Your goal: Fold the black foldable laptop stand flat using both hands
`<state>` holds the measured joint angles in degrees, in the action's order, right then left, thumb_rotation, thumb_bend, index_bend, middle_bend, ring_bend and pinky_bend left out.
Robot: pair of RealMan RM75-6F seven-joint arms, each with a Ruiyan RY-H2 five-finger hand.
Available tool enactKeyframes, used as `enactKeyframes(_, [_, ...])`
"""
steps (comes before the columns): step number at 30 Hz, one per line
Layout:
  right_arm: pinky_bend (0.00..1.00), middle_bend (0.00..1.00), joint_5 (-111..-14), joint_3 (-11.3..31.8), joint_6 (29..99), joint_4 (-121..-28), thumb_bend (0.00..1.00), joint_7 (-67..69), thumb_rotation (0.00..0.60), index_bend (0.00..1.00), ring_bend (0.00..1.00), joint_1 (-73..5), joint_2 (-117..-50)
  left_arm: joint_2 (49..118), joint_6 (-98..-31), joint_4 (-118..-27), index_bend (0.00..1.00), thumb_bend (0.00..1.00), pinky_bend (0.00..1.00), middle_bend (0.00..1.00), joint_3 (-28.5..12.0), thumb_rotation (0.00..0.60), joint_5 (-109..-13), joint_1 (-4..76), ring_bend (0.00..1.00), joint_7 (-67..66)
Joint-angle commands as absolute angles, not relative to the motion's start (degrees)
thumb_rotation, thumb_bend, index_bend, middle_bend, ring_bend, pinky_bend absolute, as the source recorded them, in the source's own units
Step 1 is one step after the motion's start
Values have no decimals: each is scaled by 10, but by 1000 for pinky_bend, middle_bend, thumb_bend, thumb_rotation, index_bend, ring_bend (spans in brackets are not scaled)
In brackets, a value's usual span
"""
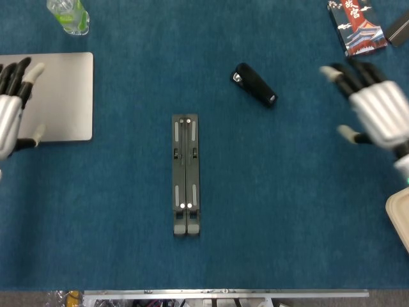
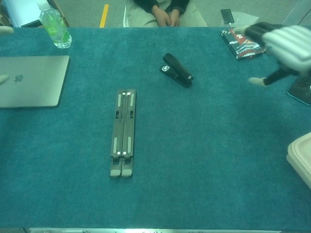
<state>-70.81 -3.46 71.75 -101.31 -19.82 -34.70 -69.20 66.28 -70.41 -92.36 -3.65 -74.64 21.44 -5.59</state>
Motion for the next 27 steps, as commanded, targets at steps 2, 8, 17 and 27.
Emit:
enactKeyframes(2, [123,119,-723,-48,756,-1011,190,-158,600,0,0,-295,-668,649,-725,-948,0,293,0,0,-27,600,-744,193,0,-70])
enactKeyframes(8, [123,121,-746,-52,785,-1004,190,-133,600,0,0,-251,-657,651,-777,-960,0,293,0,0,-22,600,-759,161,0,-82])
enactKeyframes(17, [123,124,-768,-50,804,-1018,190,-117,600,0,0,-206,-643,656,-828,-982,0,293,0,0,-9,600,-783,118,0,-88])
enactKeyframes(27, [123,124,-802,-37,823,-1018,190,-105,600,0,0,-174,-639,653,-852,-996,0,293,0,0,-13,600,-805,100,0,-86])
